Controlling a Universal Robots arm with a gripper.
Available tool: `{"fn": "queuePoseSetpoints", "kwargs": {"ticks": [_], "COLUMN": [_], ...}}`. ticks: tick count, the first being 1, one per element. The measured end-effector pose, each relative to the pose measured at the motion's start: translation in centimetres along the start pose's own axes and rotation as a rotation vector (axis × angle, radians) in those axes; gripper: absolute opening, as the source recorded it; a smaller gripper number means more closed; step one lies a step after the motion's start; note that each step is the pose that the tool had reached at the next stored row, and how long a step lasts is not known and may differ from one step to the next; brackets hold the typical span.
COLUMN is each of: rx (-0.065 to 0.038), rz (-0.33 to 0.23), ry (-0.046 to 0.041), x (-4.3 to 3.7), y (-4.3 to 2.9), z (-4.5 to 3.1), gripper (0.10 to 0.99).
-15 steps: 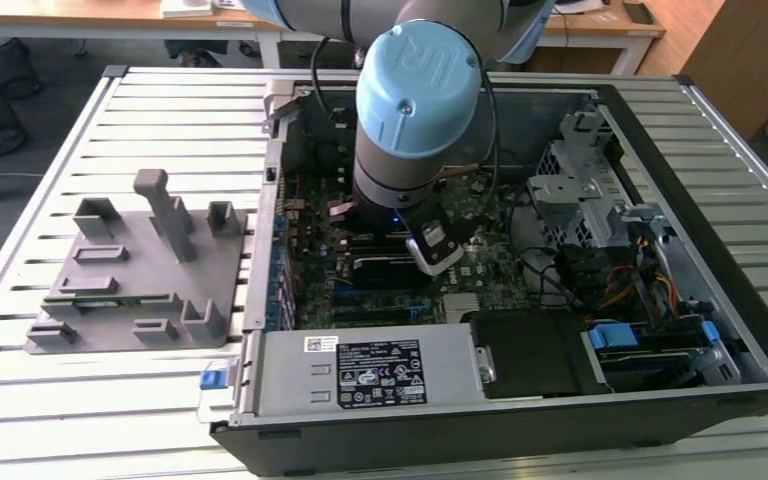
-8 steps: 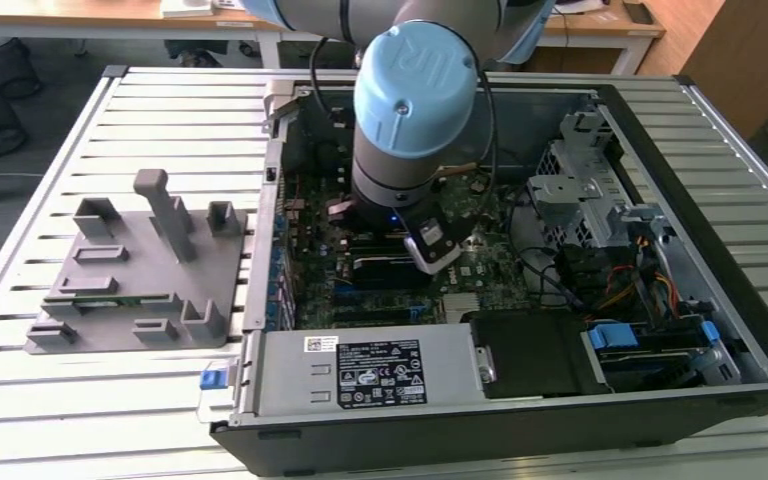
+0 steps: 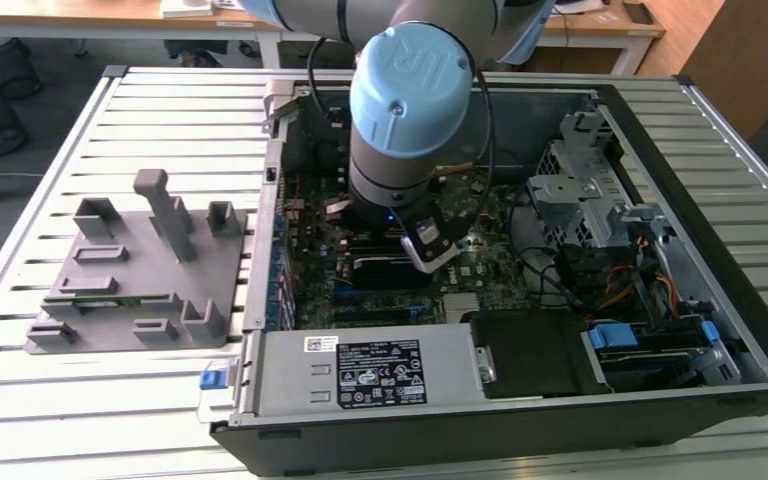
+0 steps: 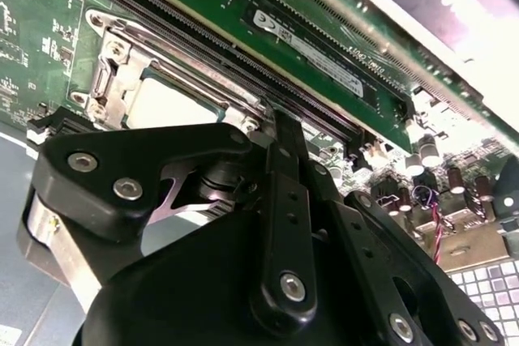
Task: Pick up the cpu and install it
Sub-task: 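Install the second cpu locking lever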
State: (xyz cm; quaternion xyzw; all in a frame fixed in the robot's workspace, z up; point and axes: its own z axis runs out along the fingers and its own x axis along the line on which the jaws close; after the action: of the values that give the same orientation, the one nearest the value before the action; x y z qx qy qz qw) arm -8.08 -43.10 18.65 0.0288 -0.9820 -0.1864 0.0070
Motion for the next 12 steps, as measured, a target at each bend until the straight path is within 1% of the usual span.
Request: {"fn": "queuePoseSetpoints", "kwargs": {"ticks": [6,12], "rx": [-0.002,-0.003], "rz": [0.000,0.000], "ry": [-0.0003,-0.0003], "x": [0.06,0.14], "y": [0.23,0.29], "z": [0.20,0.17], "gripper": [0.106,0.106]}}
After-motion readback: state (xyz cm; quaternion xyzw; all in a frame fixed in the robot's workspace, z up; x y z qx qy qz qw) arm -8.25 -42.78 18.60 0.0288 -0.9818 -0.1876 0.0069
